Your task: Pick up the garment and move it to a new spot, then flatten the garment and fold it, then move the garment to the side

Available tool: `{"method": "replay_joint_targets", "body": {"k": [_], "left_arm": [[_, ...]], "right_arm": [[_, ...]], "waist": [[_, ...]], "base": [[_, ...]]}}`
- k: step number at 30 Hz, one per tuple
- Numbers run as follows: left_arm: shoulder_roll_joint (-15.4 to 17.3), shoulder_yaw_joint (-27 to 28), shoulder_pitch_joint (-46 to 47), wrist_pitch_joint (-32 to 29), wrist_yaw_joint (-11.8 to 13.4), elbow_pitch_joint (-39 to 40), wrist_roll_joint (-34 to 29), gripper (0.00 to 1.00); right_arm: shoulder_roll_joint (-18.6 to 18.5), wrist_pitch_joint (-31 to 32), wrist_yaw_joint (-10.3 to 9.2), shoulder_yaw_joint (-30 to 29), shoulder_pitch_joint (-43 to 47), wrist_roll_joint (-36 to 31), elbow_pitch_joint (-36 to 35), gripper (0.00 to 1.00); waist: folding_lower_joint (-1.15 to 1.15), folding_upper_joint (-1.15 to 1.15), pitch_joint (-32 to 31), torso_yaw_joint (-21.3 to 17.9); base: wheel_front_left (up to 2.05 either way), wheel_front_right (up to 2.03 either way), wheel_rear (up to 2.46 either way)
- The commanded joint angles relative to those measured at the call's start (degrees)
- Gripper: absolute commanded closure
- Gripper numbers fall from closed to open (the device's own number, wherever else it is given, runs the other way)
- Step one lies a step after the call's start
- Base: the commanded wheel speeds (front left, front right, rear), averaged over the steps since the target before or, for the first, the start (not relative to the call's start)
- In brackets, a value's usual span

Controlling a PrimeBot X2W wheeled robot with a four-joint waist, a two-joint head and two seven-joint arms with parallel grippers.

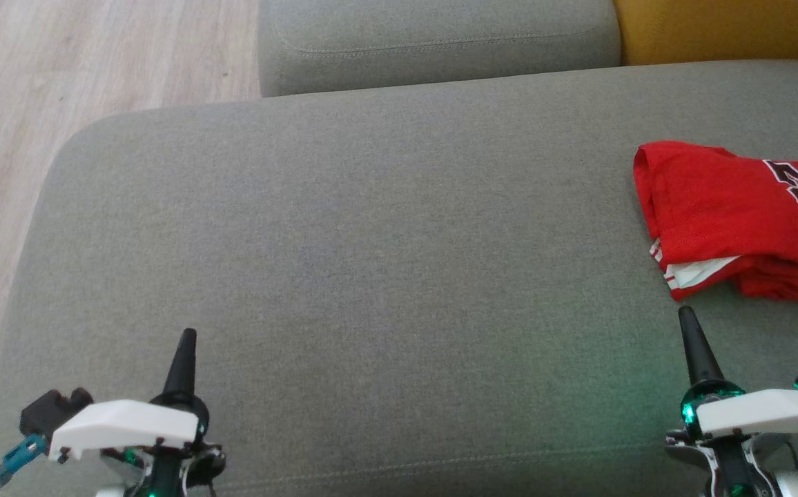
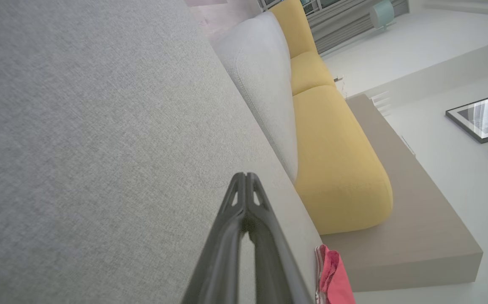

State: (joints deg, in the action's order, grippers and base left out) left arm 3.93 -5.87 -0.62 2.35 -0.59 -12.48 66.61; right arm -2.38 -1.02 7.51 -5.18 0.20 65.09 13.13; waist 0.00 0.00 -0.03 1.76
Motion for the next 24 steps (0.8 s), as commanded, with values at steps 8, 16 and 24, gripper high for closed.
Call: {"method": "replay_joint_targets", "body": {"k": [8, 16, 24], "left_arm": [[0.90, 3.79, 4.07, -1.71, -2.00, 0.92, 6.98, 1.00], [0.87, 5.17, 4.65, -2.87, -3.12, 0.38, 11.71, 1.00], [0.82, 6.98, 5.40, -4.39, -4.57, -0.32, 17.80, 1.00]], "right_arm": [[-1.05, 1.68, -0.02, 0.34, -3.94, 6.95, -1.14, 1.00], [-1.06, 2.86, -0.02, 0.14, -4.48, 11.70, -0.69, 1.00], [-1.07, 4.39, -0.02, -0.12, -5.18, 17.83, -0.10, 1.00]], "waist": [[0.00, 0.00, 0.05, -0.40], [0.00, 0.00, 0.09, -0.71], [0.00, 0.00, 0.14, -1.11]], "base": [[0.00, 0.00, 0.00], [0.00, 0.00, 0.00], [0.00, 0.00, 0.00]]}}
